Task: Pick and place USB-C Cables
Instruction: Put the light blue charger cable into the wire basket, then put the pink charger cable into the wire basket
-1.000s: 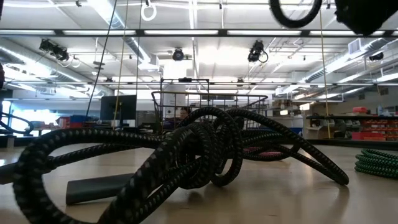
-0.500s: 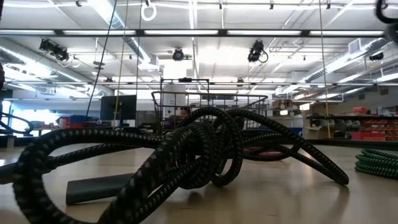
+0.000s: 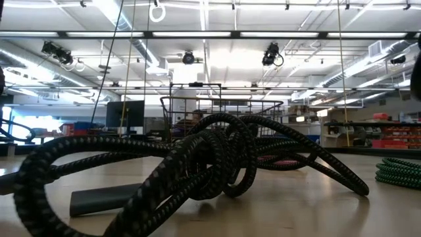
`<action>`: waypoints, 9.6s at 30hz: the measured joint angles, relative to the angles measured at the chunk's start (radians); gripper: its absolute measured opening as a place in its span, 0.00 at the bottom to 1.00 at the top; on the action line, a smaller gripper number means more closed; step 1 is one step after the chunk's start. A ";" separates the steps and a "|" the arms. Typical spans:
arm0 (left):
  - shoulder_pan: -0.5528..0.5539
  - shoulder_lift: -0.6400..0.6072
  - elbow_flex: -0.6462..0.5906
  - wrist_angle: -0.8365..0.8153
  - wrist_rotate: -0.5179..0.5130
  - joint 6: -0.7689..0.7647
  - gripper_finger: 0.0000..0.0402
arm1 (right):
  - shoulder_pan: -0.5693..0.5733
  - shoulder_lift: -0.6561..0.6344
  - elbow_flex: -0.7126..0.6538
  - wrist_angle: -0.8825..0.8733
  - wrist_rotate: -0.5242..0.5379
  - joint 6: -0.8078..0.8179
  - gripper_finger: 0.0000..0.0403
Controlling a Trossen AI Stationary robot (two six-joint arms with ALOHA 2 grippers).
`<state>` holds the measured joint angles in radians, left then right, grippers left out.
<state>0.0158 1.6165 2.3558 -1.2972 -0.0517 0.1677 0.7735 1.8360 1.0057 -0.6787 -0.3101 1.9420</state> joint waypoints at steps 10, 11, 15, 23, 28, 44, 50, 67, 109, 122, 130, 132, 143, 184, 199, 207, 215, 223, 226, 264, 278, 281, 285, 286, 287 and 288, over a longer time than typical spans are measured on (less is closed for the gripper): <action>0.000 0.000 0.000 0.001 0.000 0.000 0.47 | 0.001 0.001 -0.028 0.035 0.025 -0.034 0.77; 0.000 0.000 0.000 0.000 0.000 0.000 0.47 | 0.001 0.001 -0.028 0.036 0.021 -0.034 0.76; 0.000 0.000 0.000 0.001 0.000 0.000 0.47 | -0.001 0.003 -0.029 0.055 0.009 -0.031 0.66; 0.000 0.000 0.000 0.001 0.000 0.000 0.47 | -0.018 0.007 -0.031 0.091 -0.016 -0.046 0.27; 0.000 0.000 0.000 0.000 0.000 0.000 0.47 | -0.031 0.007 -0.031 0.091 -0.053 -0.112 0.05; 0.000 0.000 0.000 -0.046 0.000 -0.002 0.47 | -0.273 -0.255 -0.037 -0.257 0.252 -0.396 0.05; 0.000 0.000 0.000 -0.076 0.000 -0.038 0.47 | -0.437 -0.484 -0.018 -0.269 0.505 -0.563 0.05; 0.000 0.000 0.000 -0.115 0.000 -0.105 0.47 | -0.959 -0.663 0.354 -0.085 0.455 -1.539 0.05; 0.000 0.000 0.000 -0.156 0.000 -0.236 0.47 | -1.155 0.045 0.668 -0.383 0.240 -2.392 0.04; 0.000 0.000 0.000 -0.156 0.000 -0.243 0.47 | -1.090 0.045 0.624 -0.340 0.211 -2.387 0.05; 0.000 0.000 0.000 -0.156 0.000 -0.253 0.47 | -1.075 0.045 0.534 -0.309 0.219 -2.361 0.04; 0.000 0.000 0.000 -0.156 0.000 -0.267 0.47 | -1.075 0.045 0.513 -0.300 0.222 -2.360 0.04; 0.000 0.000 0.000 -0.156 0.000 -0.270 0.47 | -1.075 0.044 0.478 -0.286 0.253 -2.355 0.12; -0.087 -0.002 -0.350 -0.242 -0.066 -0.544 0.42 | -1.119 -0.425 1.075 -0.349 0.905 -2.231 0.22; -0.296 0.001 -1.191 0.616 -0.056 0.324 0.41 | -1.116 -0.499 1.074 -0.359 0.757 -2.180 0.22; -0.292 0.001 -1.259 0.829 -0.233 0.499 0.41 | -1.116 -0.434 1.074 -0.406 0.752 -2.159 0.22; -0.229 0.001 -1.259 0.829 -0.233 0.550 0.41 | -1.116 -0.379 1.073 -0.377 0.732 -2.146 0.22; -0.195 0.019 -1.259 0.826 -0.112 0.696 0.41 | -1.116 -0.418 1.072 -0.205 0.707 -2.162 0.22; -0.180 0.057 -1.259 0.826 -0.103 0.758 0.41 | -1.116 -0.444 1.074 -0.170 0.697 -2.162 0.22; -0.092 0.152 -1.277 0.869 0.075 0.983 0.54 | -1.116 -0.477 1.073 -0.175 0.647 -2.109 0.22; -0.078 0.179 -1.303 0.939 0.073 0.997 0.54 | -1.116 -0.477 1.073 -0.175 0.647 -2.109 0.22; -0.077 0.218 -1.303 0.949 0.072 0.998 0.54 | -1.116 -0.477 1.073 -0.174 0.647 -2.109 0.22; -0.080 0.242 -1.301 0.994 0.074 0.997 0.54 | -1.115 -0.477 1.073 -0.175 0.647 -2.109 0.22; -0.080 0.243 -1.301 0.999 0.073 0.997 0.54 | -1.115 -0.477 1.073 -0.175 0.647 -2.109 0.22; -0.080 0.243 -1.301 1.000 0.073 0.997 0.54 | -1.115 -0.477 1.073 -0.175 0.647 -2.109 0.22; -0.080 0.243 -1.301 1.002 0.071 0.997 0.54 | -1.115 -0.477 1.073 -0.175 0.647 -2.109 0.22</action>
<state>-0.0643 1.8596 1.0546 -0.2954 0.0196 1.1645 -0.3420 1.3594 2.0789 -0.8534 0.3370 -0.1673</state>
